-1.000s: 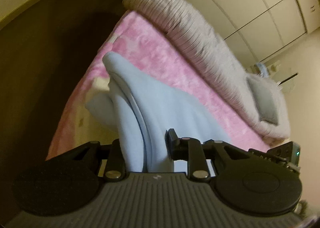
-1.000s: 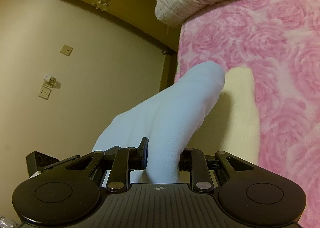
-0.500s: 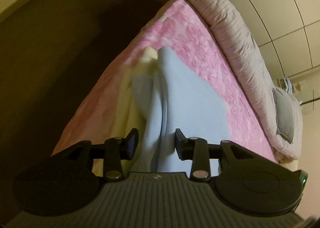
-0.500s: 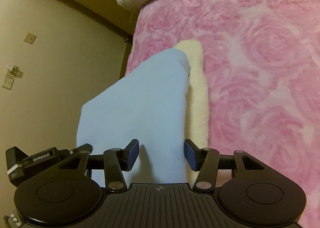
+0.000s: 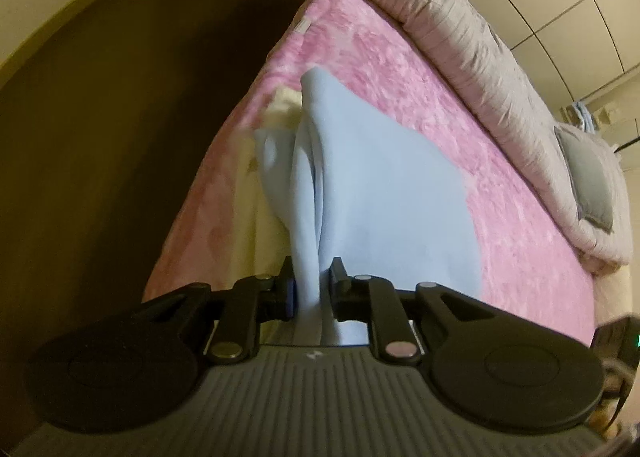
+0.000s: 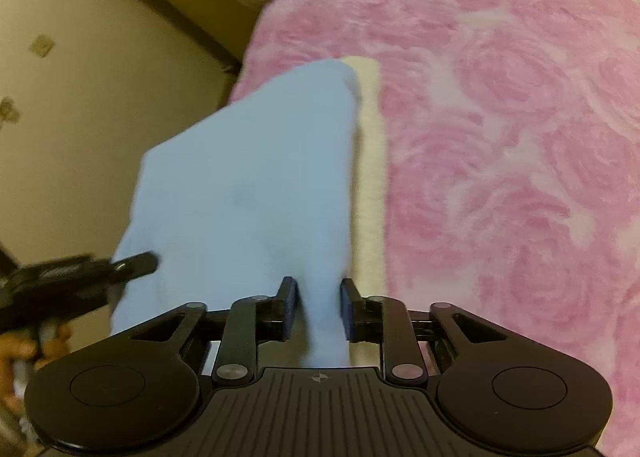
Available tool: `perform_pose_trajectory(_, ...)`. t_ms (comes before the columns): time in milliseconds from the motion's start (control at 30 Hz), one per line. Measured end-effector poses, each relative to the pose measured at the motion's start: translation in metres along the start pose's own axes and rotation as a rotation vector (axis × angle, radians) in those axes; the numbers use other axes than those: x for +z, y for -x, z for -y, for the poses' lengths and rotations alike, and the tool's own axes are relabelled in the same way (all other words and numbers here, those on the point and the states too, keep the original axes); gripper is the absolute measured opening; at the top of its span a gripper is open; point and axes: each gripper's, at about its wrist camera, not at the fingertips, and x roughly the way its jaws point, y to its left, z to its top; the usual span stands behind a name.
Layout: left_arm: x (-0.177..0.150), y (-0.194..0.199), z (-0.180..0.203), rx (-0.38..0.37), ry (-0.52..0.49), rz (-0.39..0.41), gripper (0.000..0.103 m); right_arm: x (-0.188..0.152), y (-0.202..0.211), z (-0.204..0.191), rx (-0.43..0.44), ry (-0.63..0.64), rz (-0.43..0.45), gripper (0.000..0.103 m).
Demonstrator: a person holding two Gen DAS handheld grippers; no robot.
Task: Fold clothes
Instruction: 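Lower the sweatshirt onto the folded cream towel and open both grippers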
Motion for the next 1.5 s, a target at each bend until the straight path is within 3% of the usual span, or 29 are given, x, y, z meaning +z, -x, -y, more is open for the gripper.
perform_pose_trajectory(33, -0.002, 0.006, 0.000, 0.016, 0.003, 0.012, 0.020, 0.002, -0.001, 0.001, -0.006, -0.010, -0.009, 0.028)
perform_pose_trajectory(133, -0.006, 0.025, 0.004, 0.064, 0.014, 0.055, 0.019, 0.008, 0.009, -0.007, -0.026, 0.030, -0.022, 0.029)
perform_pose_trajectory(167, -0.007, 0.036, 0.010, 0.088, 0.003, 0.076, 0.012, 0.010, 0.014, -0.012, -0.048, 0.060, -0.005, 0.029)
perform_pose_trajectory(233, -0.008, 0.056, 0.023, 0.121, -0.025, 0.106, 0.011, 0.012, 0.025, -0.022, -0.086, 0.117, 0.039, 0.029)
perform_pose_trajectory(300, -0.012, 0.071, 0.035, 0.106, -0.064, 0.120, 0.011, 0.013, 0.035, -0.033, -0.118, 0.174, 0.079, 0.029)
perform_pose_trajectory(400, -0.021, 0.063, 0.048, 0.108, -0.144, 0.055, 0.011, 0.013, 0.032, -0.051, -0.139, 0.261, 0.069, 0.029)
perform_pose_trajectory(467, -0.029, 0.041, 0.047, 0.188, -0.191, 0.002, 0.010, 0.011, 0.023, -0.060, -0.156, 0.320, 0.052, 0.029)
perform_pose_trajectory(567, -0.035, 0.011, 0.032, 0.222, -0.168, -0.044, 0.013, 0.004, -0.009, -0.066, -0.204, 0.395, -0.021, 0.029)
perform_pose_trajectory(700, -0.015, 0.015, 0.034, 0.224, -0.164, -0.054, 0.011, 0.004, -0.023, -0.074, -0.234, 0.464, -0.082, 0.029)
perform_pose_trajectory(933, 0.040, 0.038, 0.058, 0.198, -0.252, 0.005, 0.006, 0.025, -0.003, -0.080, -0.218, 0.341, -0.007, 0.029)
perform_pose_trajectory(1100, 0.085, -0.008, 0.072, 0.197, -0.366, -0.022, 0.006, 0.054, -0.026, -0.077, -0.272, 0.196, 0.057, 0.029)
perform_pose_trajectory(1167, 0.091, -0.030, 0.067, 0.228, -0.386, -0.074, 0.004, 0.064, -0.039, -0.074, -0.324, 0.183, 0.079, 0.029)
perform_pose_trajectory(1267, 0.097, -0.053, 0.054, 0.249, -0.374, -0.126, 0.002, 0.071, -0.060, -0.063, -0.381, 0.139, 0.034, 0.029)
perform_pose_trajectory(1400, 0.105, -0.056, 0.055, 0.254, -0.358, -0.130, 0.002, 0.076, -0.065, -0.060, -0.389, 0.141, 0.008, 0.029)
perform_pose_trajectory(1500, 0.099, -0.035, 0.062, 0.239, -0.353, -0.097, 0.002, 0.076, -0.052, -0.062, -0.351, 0.148, 0.000, 0.029)
